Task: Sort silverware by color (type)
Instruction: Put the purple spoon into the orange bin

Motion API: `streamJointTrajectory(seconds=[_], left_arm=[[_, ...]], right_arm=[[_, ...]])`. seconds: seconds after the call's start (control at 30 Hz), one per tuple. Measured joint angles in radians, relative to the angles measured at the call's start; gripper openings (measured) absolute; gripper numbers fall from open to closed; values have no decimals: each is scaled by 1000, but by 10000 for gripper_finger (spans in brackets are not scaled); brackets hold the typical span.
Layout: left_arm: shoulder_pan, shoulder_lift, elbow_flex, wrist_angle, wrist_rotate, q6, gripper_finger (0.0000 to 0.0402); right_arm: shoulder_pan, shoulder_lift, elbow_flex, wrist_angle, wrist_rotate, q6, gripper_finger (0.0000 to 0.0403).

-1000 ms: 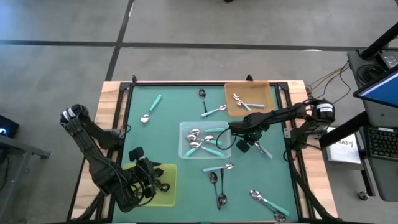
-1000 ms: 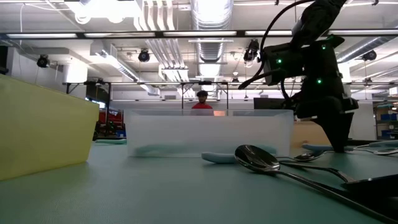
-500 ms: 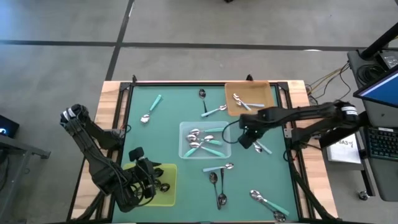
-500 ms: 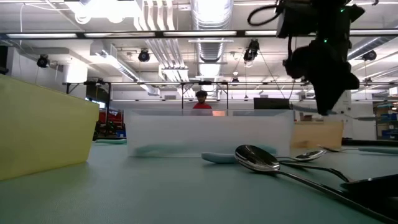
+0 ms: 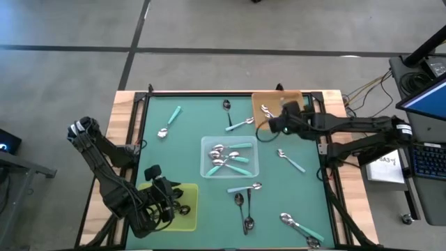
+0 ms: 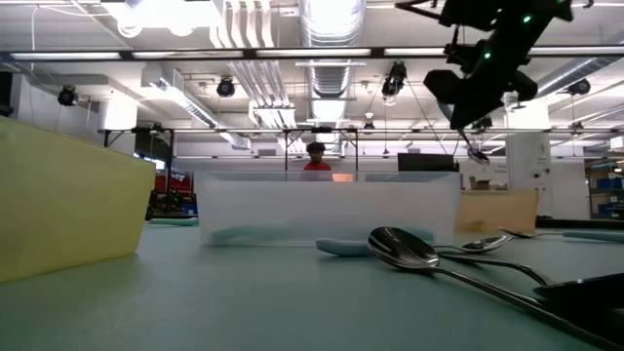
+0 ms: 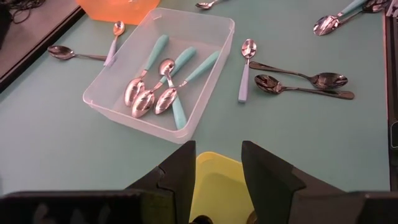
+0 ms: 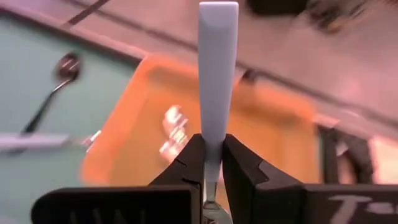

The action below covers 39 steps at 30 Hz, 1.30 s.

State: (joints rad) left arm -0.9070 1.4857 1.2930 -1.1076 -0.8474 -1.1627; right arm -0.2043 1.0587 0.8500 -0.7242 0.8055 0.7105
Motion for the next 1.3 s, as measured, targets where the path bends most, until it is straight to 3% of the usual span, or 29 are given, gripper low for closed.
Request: streamJointTrajectory(seconds=[0.4,0.53,0.67,0.87,1.03,1.3], left_arm=[[0,0,0,0,0,-26,115],[0,0,0,0,3,-72,115],[0,0,0,0,27,-81,115],[0,0,0,0,27,-93,115],[0,0,0,5,55,-125,115],[0,0,0,8,70,-127,115]], right_arm=[[-280,223,1,146,32,-448,31],[-310,273,18,141,10,-424,60],[-309,279,37,132,-105,-438,86],[-287,220,70,52,-315,-357,107],[-225,192,72,-96,-696,-247,109],[79,191,71,-325,-743,-65,99]])
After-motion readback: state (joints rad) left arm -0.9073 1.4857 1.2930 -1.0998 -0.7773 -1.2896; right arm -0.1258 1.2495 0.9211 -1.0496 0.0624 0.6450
